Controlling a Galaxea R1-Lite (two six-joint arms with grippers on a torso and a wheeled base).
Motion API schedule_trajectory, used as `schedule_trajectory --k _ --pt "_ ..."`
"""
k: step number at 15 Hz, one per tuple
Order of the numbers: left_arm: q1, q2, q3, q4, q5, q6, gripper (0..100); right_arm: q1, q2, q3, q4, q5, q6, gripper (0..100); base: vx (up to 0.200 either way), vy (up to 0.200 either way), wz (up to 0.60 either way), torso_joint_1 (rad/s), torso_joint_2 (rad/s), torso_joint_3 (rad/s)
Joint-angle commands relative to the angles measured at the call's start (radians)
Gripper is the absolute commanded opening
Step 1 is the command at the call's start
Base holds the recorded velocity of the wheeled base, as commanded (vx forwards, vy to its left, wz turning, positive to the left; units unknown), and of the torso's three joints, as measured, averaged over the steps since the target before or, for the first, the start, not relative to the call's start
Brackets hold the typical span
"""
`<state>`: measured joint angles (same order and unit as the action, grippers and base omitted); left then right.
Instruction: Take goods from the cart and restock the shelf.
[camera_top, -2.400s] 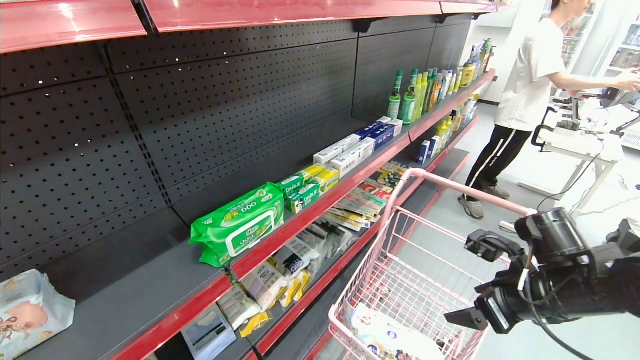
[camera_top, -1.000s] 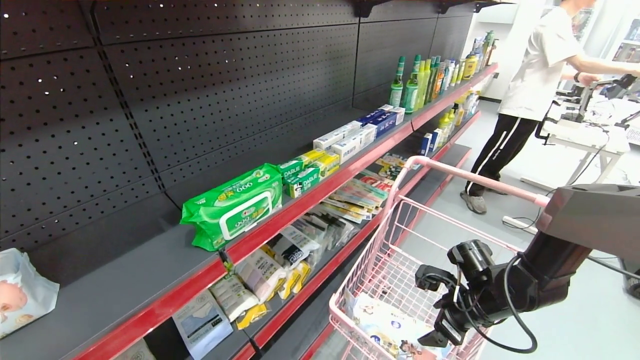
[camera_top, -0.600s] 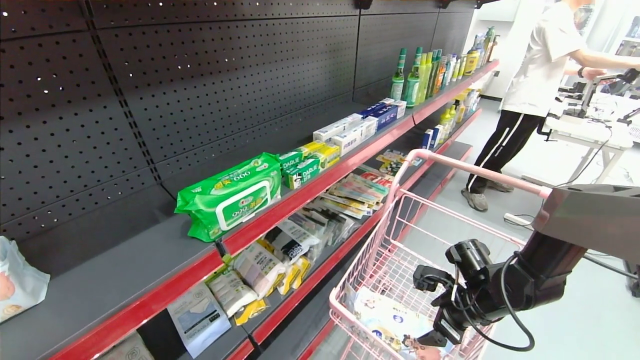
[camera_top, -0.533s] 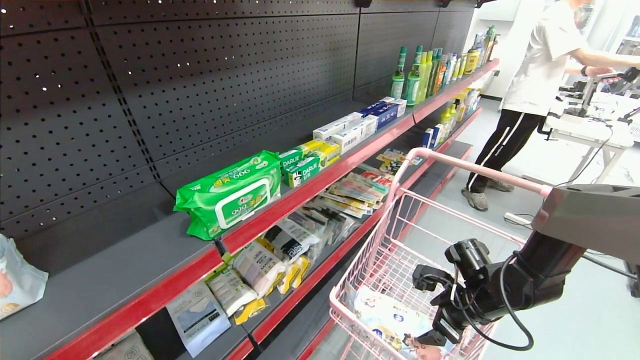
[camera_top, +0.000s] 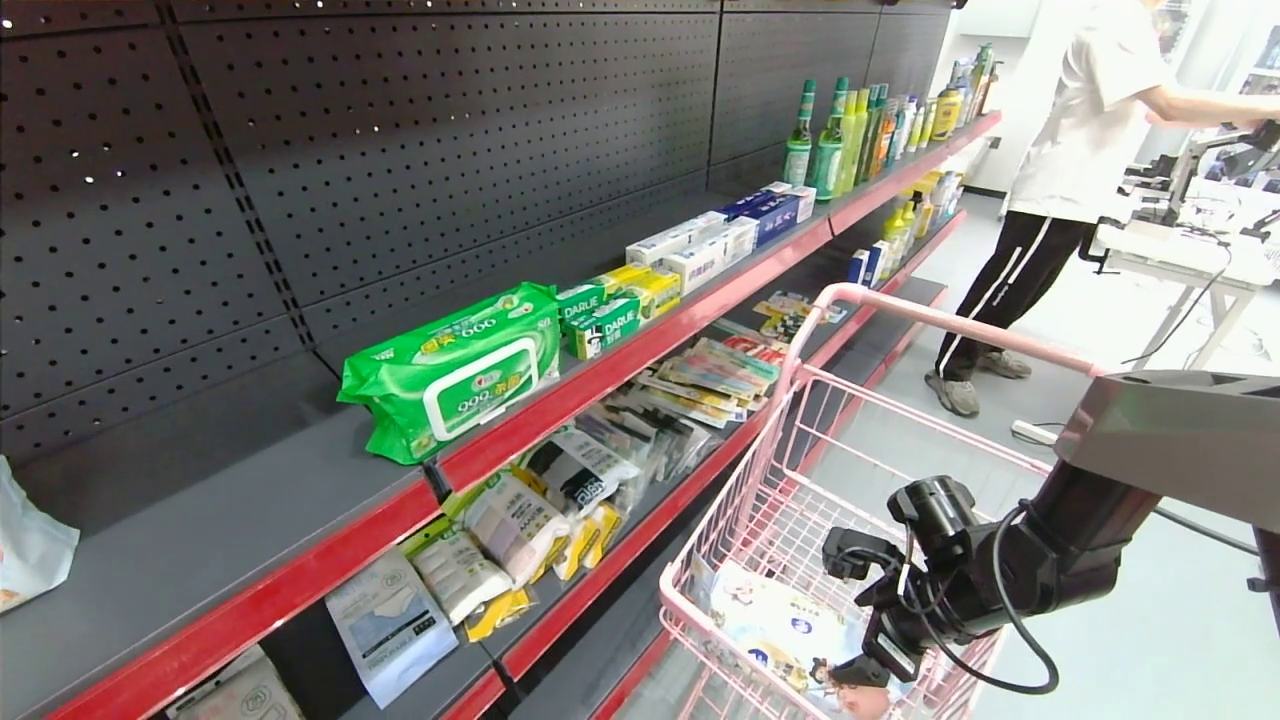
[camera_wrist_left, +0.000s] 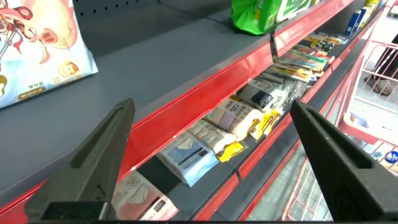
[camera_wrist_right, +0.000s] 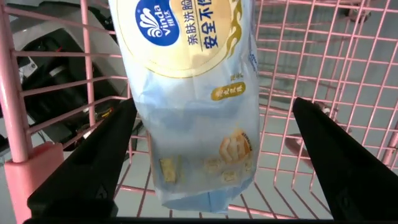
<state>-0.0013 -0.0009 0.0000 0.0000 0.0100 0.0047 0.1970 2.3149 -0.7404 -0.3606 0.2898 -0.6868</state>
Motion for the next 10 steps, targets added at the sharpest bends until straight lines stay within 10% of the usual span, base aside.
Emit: schedule_trajectory --k 1,10 --pt "0.000 0.001 0.000 -0.002 0.001 0.000 100 0.002 0.012 -0.013 0.000 0.000 -0.002 100 0.000 0.000 0.00 0.000 0.00 0.000" --pt "0.000 0.001 0.000 -0.002 0.001 0.000 100 -0.002 0.029 -0.016 -0.001 0.029 0.004 100 0.000 0.000 0.00 -0.048 0.12 0.074"
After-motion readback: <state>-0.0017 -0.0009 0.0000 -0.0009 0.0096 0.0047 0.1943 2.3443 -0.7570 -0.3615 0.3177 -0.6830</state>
